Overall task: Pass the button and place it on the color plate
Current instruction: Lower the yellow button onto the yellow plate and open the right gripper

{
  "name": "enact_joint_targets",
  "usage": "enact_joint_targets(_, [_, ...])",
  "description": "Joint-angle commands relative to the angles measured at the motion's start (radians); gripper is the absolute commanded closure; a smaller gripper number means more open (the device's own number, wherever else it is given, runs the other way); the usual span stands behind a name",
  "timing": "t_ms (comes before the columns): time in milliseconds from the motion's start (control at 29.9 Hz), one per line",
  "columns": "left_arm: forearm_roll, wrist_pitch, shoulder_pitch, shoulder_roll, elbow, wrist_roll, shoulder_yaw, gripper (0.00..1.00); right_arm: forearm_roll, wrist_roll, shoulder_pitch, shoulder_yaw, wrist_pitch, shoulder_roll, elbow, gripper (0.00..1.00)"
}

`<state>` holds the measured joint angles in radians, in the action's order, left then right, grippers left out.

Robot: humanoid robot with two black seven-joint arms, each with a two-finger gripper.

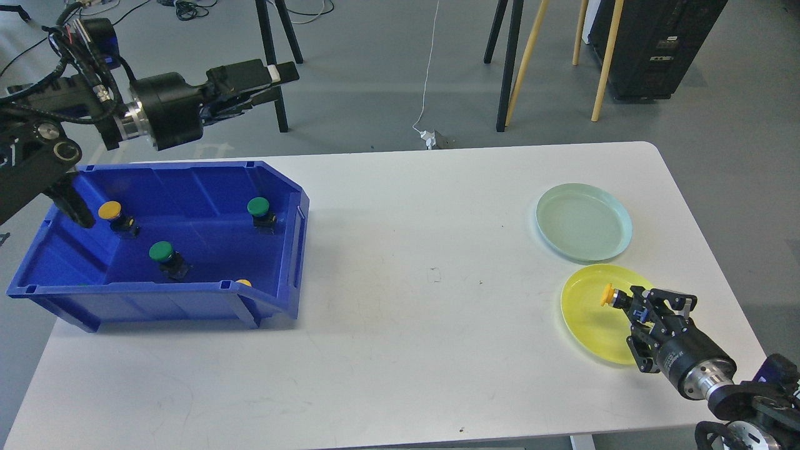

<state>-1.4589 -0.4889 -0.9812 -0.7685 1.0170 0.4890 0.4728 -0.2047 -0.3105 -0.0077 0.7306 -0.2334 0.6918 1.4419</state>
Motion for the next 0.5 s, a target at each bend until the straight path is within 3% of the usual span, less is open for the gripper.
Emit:
enact_joint_targets(0, [-0.323, 0.000, 0.002, -0.015, -0.008, 0.000, -0.003, 0.16, 0.094, 0.001, -0.006, 0.004, -0.012, -0.002, 0.000, 0.28])
enact_joint_targets(33, [-0.399, 0.000, 0.010, -0.015, -0.008, 0.000, -0.005, 0.16, 0.109, 0.001, -0.006, 0.004, -0.009, 0.000, 0.000, 0.03])
enact_joint_targets(201, [-0.606, 0.000, 0.013, -0.018, -0.038, 0.000, -0.100, 0.16, 0.125, -0.002, -0.006, 0.024, 0.014, -0.003, 0.005, 0.01])
enact_joint_targets(469, [-0.601, 0.000, 0.019, -0.002, -0.185, 0.000, -0.275, 0.16, 0.146, 0.011, 0.008, 0.306, 0.144, -0.005, 0.083, 0.01])
